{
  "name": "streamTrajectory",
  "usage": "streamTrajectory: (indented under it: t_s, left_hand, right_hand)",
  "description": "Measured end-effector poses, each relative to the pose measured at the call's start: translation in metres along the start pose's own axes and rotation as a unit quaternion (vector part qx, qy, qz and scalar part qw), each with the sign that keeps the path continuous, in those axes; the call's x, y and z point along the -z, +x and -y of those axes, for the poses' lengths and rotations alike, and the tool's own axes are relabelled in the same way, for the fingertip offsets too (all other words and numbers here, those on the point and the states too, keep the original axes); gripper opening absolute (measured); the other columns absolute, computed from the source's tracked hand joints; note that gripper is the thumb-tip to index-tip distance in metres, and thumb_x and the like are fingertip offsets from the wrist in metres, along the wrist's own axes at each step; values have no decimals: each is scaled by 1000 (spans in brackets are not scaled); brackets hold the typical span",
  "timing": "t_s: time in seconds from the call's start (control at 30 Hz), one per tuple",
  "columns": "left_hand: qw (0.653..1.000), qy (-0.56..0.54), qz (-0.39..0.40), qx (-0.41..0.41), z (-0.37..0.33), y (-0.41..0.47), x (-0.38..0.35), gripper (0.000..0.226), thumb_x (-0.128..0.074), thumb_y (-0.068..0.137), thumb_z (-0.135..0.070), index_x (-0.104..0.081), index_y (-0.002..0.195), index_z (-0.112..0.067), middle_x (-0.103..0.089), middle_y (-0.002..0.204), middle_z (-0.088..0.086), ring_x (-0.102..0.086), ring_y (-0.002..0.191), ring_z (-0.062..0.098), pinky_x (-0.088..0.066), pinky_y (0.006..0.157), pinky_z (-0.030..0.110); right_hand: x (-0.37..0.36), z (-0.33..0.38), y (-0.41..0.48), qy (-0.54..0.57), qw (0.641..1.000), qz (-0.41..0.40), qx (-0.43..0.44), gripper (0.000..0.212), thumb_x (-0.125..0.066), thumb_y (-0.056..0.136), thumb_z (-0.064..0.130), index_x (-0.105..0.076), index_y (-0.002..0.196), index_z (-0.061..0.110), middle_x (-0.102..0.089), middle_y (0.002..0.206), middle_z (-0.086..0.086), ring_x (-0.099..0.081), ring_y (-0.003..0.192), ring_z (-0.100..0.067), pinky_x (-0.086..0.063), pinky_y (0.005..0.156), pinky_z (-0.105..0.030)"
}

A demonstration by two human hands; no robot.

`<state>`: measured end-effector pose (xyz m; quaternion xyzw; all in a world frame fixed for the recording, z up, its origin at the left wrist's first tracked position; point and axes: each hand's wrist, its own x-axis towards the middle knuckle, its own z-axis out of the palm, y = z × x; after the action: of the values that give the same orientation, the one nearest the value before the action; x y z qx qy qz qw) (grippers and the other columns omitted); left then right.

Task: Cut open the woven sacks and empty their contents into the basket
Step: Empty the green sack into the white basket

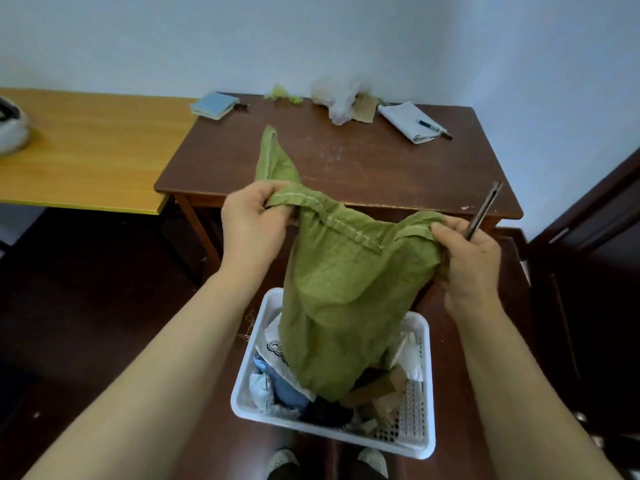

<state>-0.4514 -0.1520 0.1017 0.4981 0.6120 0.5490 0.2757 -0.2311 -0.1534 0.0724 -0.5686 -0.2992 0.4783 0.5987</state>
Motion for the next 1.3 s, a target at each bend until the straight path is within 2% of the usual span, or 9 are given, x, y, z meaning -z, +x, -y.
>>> streamTrajectory:
  t_s: [0.23,0.33,0.43,0.57,0.67,0.83,0.9,1.0,1.3]
  left_hand:
    - [997,-75,-20,-24,-39,10,-9,37,-60,78,6,-70,72,-29,-72,76,-7,-70,82,19,-57,81,40]
    - [993,-114,-25,-9,-44,11,-14,31,-58,83,6,-72,77,-21,-72,78,-2,-69,83,21,-58,80,41]
    - [994,-102,3,24,-43,9,-18,28,-57,83,8,-73,79,-15,-73,79,3,-70,82,20,-58,79,40]
    - [976,-209,46,32,-68,2,-31,28,-54,85,13,-68,79,-11,-69,66,-2,-68,66,10,-56,63,24]
    - [964,-246,78,70,-57,-1,-38,24,-52,86,12,-68,93,-5,-71,79,3,-67,74,12,-54,64,22]
    - [965,-220,102,98,23,-13,-8,93,-57,50,-5,-37,140,-18,-47,136,19,-56,117,22,-49,67,18]
    - [967,-93,194,138,68,-34,-2,129,-68,39,-22,-5,151,-32,-8,159,9,-16,146,29,-49,92,27]
    - [926,51,323,190,103,-60,-9,155,-85,33,-43,27,141,-38,20,158,-5,12,147,11,-16,120,44]
    - [930,92,326,145,119,-64,-16,167,-89,27,-59,29,143,-34,20,157,-8,10,147,13,-14,120,44]
  right_hand:
    - [-10,26,-7,54,998,34,20,22,-54,92,3,-58,73,14,-56,44,10,-49,35,-1,-37,34,-13]
    - [-12,27,-7,49,994,94,-21,27,-58,93,26,-54,68,15,-48,42,8,-36,30,-4,-28,31,-13]
    - [-12,23,-12,57,984,167,-29,29,-66,75,33,-61,95,13,-56,52,8,-41,33,-2,-30,32,-13]
    - [-36,14,-23,21,955,295,-39,50,-79,65,3,-60,112,9,-73,82,1,-70,69,-12,-54,56,-22]
    - [-53,-7,-17,-48,974,218,-43,30,-82,64,0,-70,90,11,-74,83,-6,-71,79,-23,-56,72,-37]
    - [-64,-2,-12,-40,985,163,-25,13,-70,76,-6,-68,75,7,-69,75,-11,-68,74,-27,-57,72,-42]
    - [-71,4,-17,-12,981,191,-22,9,-69,77,-6,-66,77,3,-67,75,-13,-66,72,-25,-56,71,-40]
    - [-84,4,-15,12,985,157,-67,6,-73,76,-2,-69,79,2,-71,79,-14,-70,76,-30,-57,74,-44]
    - [-92,12,-9,101,968,146,-175,12,-68,82,4,-67,92,-2,-70,83,-14,-70,75,-27,-59,72,-39]
